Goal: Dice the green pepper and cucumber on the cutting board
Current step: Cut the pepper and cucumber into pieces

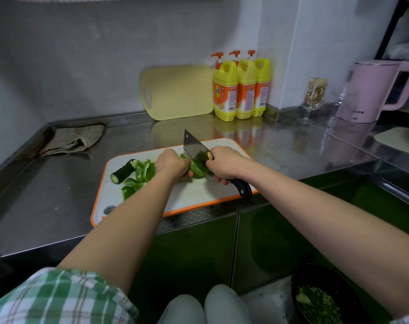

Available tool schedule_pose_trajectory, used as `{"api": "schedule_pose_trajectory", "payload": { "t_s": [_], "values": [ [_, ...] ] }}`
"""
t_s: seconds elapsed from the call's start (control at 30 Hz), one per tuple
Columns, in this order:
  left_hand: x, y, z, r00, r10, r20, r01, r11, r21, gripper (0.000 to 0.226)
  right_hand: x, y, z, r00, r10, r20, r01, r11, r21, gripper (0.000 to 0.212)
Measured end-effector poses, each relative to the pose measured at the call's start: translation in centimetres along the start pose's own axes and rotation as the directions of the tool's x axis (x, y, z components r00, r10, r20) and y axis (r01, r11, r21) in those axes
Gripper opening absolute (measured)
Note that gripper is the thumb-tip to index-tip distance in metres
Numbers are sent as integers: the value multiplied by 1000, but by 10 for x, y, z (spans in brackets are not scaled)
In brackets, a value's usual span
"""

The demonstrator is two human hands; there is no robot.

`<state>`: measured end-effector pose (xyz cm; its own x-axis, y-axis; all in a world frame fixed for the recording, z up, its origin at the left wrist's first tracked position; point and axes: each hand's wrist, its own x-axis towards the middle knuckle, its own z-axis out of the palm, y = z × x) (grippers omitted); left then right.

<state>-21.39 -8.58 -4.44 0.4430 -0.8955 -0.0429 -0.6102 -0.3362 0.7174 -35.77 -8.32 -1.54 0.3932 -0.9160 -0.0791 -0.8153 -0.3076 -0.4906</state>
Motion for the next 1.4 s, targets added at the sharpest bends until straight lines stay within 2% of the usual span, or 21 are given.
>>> {"api": "schedule_pose_trajectory", "payload": {
  "t_s": [0.2,0.3,0.37,0.5,0.63,0.8,0.93,1.03,1.27,1.4],
  "values": [
    [1,-1,0,1000,-18,10,18,1000,2,38,3,-4,-1,999,50,20,-48,995,-88,20],
    [2,-3,1,1000,-22,10,22,1000,-5,33,8,-10,1,997,76,20,-72,981,-182,16],
    [3,-3,1,999,-31,10,32,999,-25,30,8,-13,3,997,79,10,-74,968,-242,21],
    [7,-7,2,999,-46,16,47,998,-51,35,9,-17,5,997,69,36,-57,963,-264,18],
    [10,-9,1,996,-51,75,56,996,-67,32,20,-21,9,998,70,0,-67,947,-315,13],
    [11,-14,-1,989,-32,144,41,997,-59,30,31,-19,20,996,45,-72,-59,978,-202,17],
    [7,-15,-5,991,2,134,-1,1000,-9,33,28,-1,13,995,26,-93,-33,997,-72,18],
    [6,-15,-6,990,-2,139,2,1000,5,31,20,5,4,992,-5,-130,-1,999,-43,24],
    [5,-12,-3,993,-25,119,28,999,-18,34,5,-3,-6,1000,10,16,-8,996,-91,18],
    [4,-11,-2,993,-32,113,32,999,8,36,0,-2,-3,1000,21,22,-19,996,-87,14]
  ]
}}
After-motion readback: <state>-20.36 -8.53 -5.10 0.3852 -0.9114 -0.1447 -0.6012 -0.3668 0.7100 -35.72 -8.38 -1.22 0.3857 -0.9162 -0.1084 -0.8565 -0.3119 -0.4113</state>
